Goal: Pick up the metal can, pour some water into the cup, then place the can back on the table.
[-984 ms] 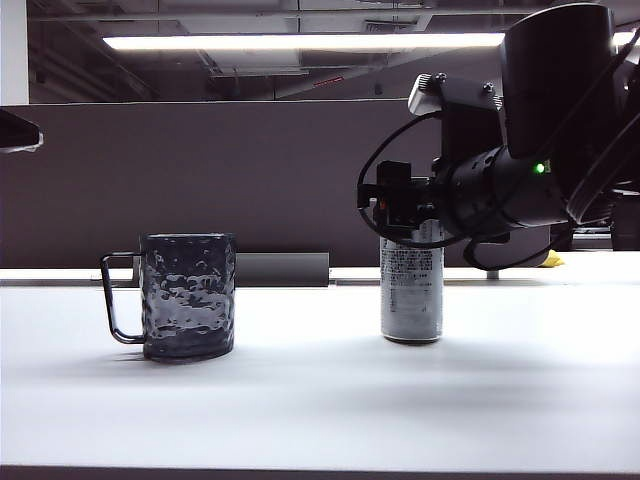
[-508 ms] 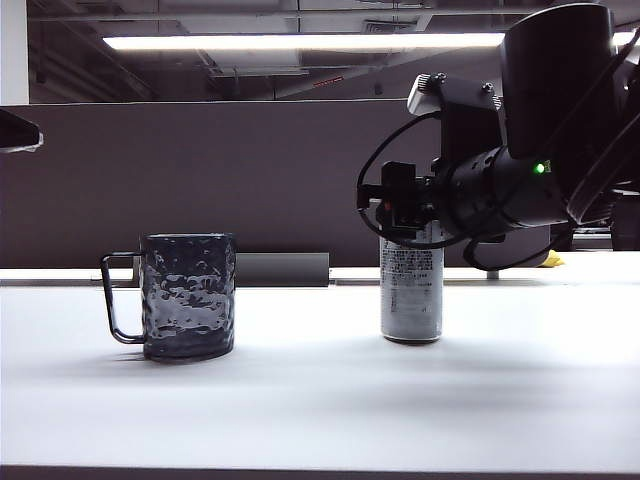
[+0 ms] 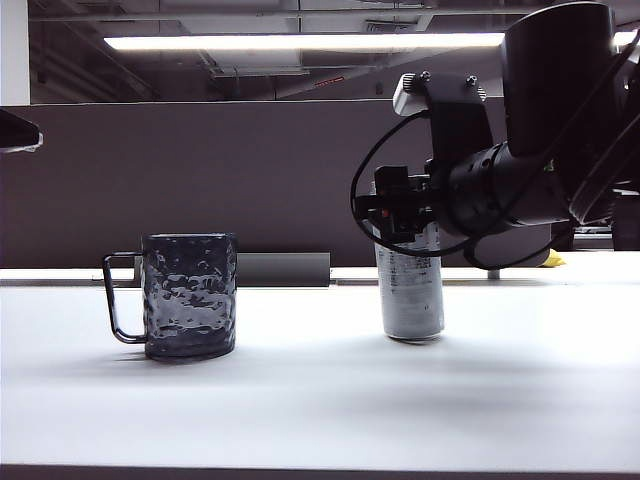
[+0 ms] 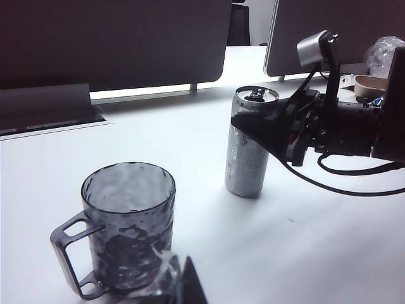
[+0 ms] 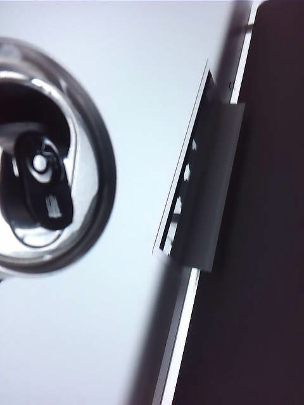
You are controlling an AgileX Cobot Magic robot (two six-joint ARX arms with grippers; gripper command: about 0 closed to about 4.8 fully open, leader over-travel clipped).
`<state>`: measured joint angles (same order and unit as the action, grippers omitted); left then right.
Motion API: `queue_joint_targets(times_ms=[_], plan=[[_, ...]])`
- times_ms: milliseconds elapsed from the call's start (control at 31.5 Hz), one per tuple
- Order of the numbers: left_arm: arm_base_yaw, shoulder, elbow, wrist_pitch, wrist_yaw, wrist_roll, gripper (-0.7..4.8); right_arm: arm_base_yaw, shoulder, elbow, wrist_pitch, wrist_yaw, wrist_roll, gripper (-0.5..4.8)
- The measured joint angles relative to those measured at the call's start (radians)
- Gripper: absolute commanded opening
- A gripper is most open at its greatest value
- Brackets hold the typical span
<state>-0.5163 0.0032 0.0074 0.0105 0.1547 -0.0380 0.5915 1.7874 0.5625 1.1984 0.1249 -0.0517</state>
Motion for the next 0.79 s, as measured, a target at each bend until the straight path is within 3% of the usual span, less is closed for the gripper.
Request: queue_joint_targets(times_ms=[349, 794], plan=[[0.000, 0.000, 0.000, 0.000, 0.000, 0.000, -0.05, 0.029, -0.014, 0.134, -0.090, -0.134, -0.029, 2.39], [0.004, 0.000, 0.000, 0.000, 0.000, 0.000, -0.05, 0.125, -0.013, 0.288, -0.327, -0.173, -0.243, 2.39]])
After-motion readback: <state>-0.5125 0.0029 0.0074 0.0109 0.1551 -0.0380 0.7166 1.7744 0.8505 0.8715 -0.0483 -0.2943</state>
